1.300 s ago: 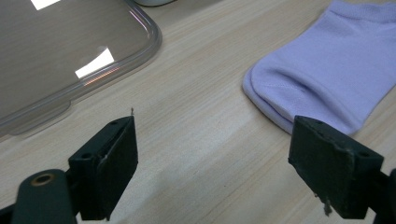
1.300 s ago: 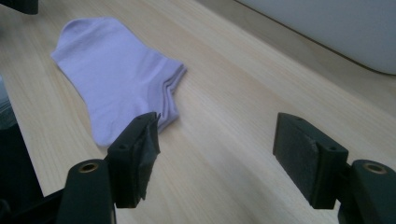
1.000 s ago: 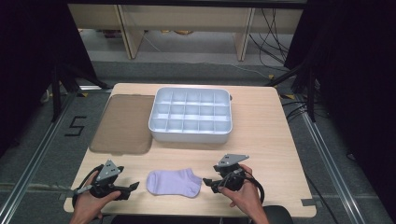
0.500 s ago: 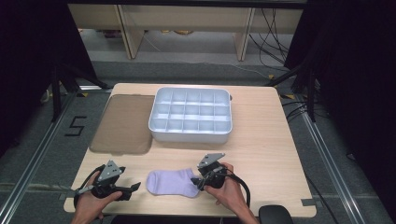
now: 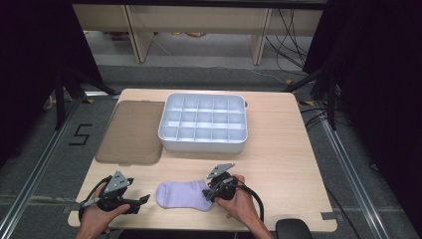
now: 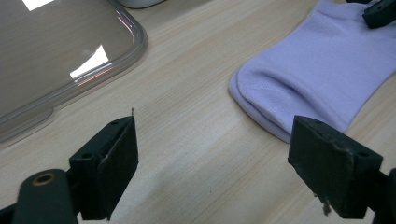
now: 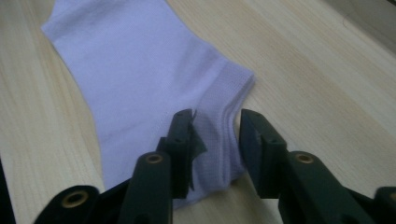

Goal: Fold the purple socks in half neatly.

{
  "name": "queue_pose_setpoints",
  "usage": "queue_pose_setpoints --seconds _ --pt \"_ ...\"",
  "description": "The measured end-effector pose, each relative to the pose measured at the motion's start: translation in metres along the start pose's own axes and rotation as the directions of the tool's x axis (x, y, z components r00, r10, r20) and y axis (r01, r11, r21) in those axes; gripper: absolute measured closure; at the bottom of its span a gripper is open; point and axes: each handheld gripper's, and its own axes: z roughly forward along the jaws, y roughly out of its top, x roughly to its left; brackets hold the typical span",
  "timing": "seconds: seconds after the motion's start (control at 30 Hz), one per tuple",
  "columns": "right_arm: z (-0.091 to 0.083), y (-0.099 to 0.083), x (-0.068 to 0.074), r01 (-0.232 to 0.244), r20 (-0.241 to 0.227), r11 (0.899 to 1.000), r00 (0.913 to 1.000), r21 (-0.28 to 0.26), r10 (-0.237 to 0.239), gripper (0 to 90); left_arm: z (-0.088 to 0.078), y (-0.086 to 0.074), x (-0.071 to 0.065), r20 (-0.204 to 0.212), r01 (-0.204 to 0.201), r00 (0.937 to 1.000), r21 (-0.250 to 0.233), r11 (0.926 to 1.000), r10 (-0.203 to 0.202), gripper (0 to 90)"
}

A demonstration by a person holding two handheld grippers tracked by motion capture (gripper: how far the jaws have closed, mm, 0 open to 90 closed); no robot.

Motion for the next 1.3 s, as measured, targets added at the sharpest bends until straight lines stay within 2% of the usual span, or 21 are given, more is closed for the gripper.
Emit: queue_pose_setpoints --seconds 0.1,0.13,0.17,0.2,0.27,0.3,0.33,0.43,0.47,0.57,0.67,0.77,0.8,0.9,0.97,1.0,1.07,1.17,1.23,1.27,1.3 --pt "0.000 -0.001 -0.001 0.003 -0.014 1.000 0.9999 -0.013 -0.004 71.9 -0.001 0.001 0.001 0.004 -0.024 0.9997 0.003 0.9997 0.024 15.8" --pt "-0.002 0.000 0.001 -0.024 -0.004 1.000 0.9997 0.012 0.024 74.2 -0.001 0.001 0.001 0.004 -0.023 0.9997 0.003 0.9997 0.023 15.7" --pt "0.000 -0.001 -0.002 0.058 -0.006 0.998 0.9983 -0.017 -0.058 75.6 -0.001 0.001 0.001 0.005 -0.023 0.9997 0.005 0.9997 0.023 15.8" --pt "-0.002 -0.001 0.001 0.019 -0.020 1.000 0.9996 0.001 -0.019 77.0 -0.001 0.001 0.001 0.006 -0.025 0.9997 0.005 0.9997 0.025 15.8" --pt "-0.003 0.000 0.001 0.011 -0.027 1.000 0.9996 0.002 -0.011 79.7 -0.001 0.001 0.001 0.007 -0.024 0.9997 0.006 0.9997 0.024 15.8" --pt "-0.002 0.000 -0.001 0.048 -0.016 0.999 0.9987 -0.014 -0.048 80.4 -0.001 0.001 0.001 0.005 -0.023 0.9997 0.003 0.9997 0.023 15.8" --pt "-0.004 0.000 0.001 0.028 -0.005 1.000 0.9996 0.003 -0.028 81.2 -0.001 0.001 0.001 0.004 -0.022 0.9998 0.001 0.9998 0.022 15.8" --pt "-0.008 0.001 0.001 0.077 -0.011 0.997 0.9970 -0.012 -0.077 83.9 -0.002 0.001 0.000 0.010 -0.031 0.9995 -0.002 0.9995 0.031 16.1" --pt "-0.008 0.002 0.001 0.094 -0.037 0.995 0.9948 -0.024 -0.095 84.5 -0.002 0.001 0.001 0.014 -0.032 0.9994 0.001 0.9995 0.032 16.1" --pt "-0.015 0.002 0.001 0.107 -0.020 0.994 0.9940 -0.022 -0.108 84.7 -0.002 0.001 0.001 0.020 -0.018 0.9996 -0.014 0.9997 0.018 16.1" --pt "-0.020 0.002 0.000 0.126 -0.015 0.992 0.9918 -0.027 -0.127 84.9 -0.003 0.001 0.001 0.077 0.040 0.9963 -0.023 0.9989 -0.039 16.2" --pt "-0.026 0.000 -0.003 0.138 -0.014 0.990 0.9902 -0.026 -0.139 85.0 -0.004 0.001 0.000 0.068 0.004 0.9977 -0.017 0.9999 -0.003 16.4" --pt "-0.029 -0.001 -0.004 0.133 -0.021 0.991 0.9909 -0.025 -0.133 85.0 -0.003 0.001 -0.002 0.071 0.035 0.9969 -0.039 0.9986 -0.032 16.4" --pt "-0.037 -0.008 -0.013 0.139 -0.006 0.990 0.9902 -0.023 -0.139 85.0 -0.003 0.001 -0.002 0.075 0.013 0.9971 -0.025 0.9996 -0.011 16.4" --pt "-0.041 -0.012 -0.018 0.147 -0.024 0.989 0.9887 -0.026 -0.148 85.0 -0.001 0.001 -0.003 0.080 0.029 0.9964 -0.035 0.9990 -0.026 16.4" --pt "-0.044 -0.014 -0.021 0.136 -0.006 0.990 0.9906 -0.021 -0.136 84.9 -0.001 0.001 -0.003 0.086 0.024 0.9960 -0.030 0.9993 -0.021 16.4" --pt "-0.048 -0.019 -0.026 0.150 -0.007 0.989 0.9887 -0.017 -0.150 85.0 0.001 0.002 -0.006 0.105 0.045 0.9937 -0.036 0.9983 -0.041 16.4" --pt "-0.051 -0.024 -0.034 0.142 -0.004 0.990 0.9898 0.006 -0.142 84.9 0.007 0.003 -0.011 0.172 0.083 0.9821 -0.031 0.9960 -0.077 16.5" --pt "-0.049 -0.025 -0.039 0.159 -0.010 0.987 0.9873 0.003 -0.159 84.9 0.011 0.006 -0.016 0.176 0.090 0.9810 -0.030 0.9955 -0.083 16.7" --pt "-0.050 -0.026 -0.040 0.151 -0.008 0.988 0.9886 0.014 -0.151 84.9 0.012 0.008 -0.017 0.176 0.060 0.9827 -0.009 0.9981 -0.058 16.7" --pt "-0.048 -0.027 -0.041 0.141 -0.010 0.990 0.9899 0.008 -0.141 84.8 0.016 0.009 -0.019 0.177 0.064 0.9826 -0.031 0.9975 -0.058 16.7"
